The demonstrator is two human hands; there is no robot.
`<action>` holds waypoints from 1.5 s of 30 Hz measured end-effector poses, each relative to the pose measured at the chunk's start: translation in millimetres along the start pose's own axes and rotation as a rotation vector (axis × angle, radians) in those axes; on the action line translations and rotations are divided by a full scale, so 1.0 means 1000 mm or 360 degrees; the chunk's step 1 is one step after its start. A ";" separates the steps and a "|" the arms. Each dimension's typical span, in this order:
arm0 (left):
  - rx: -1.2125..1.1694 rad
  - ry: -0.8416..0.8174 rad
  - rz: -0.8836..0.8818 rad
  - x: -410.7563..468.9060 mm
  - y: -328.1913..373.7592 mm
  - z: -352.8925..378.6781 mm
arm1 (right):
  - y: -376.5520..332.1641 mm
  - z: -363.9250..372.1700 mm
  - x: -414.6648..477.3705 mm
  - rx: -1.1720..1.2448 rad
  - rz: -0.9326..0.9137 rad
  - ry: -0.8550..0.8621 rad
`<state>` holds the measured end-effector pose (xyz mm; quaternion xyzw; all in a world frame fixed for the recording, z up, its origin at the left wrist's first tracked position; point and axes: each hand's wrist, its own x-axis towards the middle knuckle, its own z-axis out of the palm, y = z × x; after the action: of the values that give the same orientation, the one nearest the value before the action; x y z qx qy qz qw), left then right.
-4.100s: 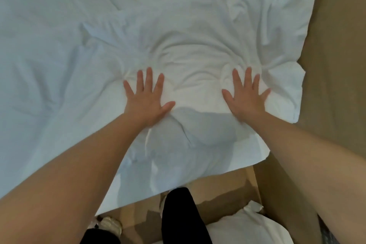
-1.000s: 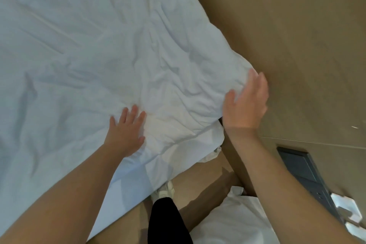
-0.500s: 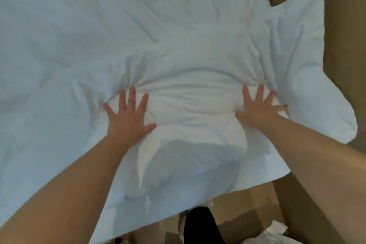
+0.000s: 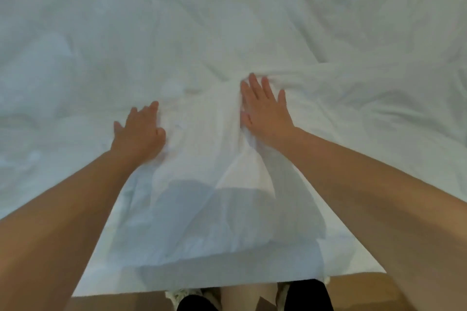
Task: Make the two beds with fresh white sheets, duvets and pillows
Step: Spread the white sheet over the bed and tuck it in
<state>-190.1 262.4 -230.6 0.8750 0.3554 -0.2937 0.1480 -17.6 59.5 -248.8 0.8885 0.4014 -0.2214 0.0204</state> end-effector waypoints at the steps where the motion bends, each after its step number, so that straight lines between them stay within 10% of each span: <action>1: 0.0202 -0.0129 -0.0054 0.005 -0.027 -0.002 | -0.015 -0.002 0.014 -0.0083 -0.0033 0.0023; 9: 0.0532 0.0002 0.0162 0.030 -0.114 0.019 | -0.061 0.000 0.051 -0.0548 0.0108 -0.0401; 17: 0.0178 0.0872 -0.0064 0.066 -0.151 -0.100 | -0.092 -0.067 0.075 -0.0099 0.0687 0.0579; 24: 0.0238 0.0563 0.0382 -0.029 -0.135 0.044 | -0.187 0.050 -0.041 -0.0094 0.0342 0.0023; 36: 0.0284 -0.0095 0.0279 -0.020 -0.156 0.101 | -0.183 0.115 -0.035 -0.0122 0.0337 -0.0490; 45: 0.0292 0.0482 0.0056 -0.067 -0.294 -0.021 | -0.308 0.004 -0.017 0.0009 -0.0229 -0.0337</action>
<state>-427.8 443.5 -187.5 0.9250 0.3300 -0.1872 0.0174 -252.0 255.1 -201.7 0.8292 0.4590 -0.3160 0.0444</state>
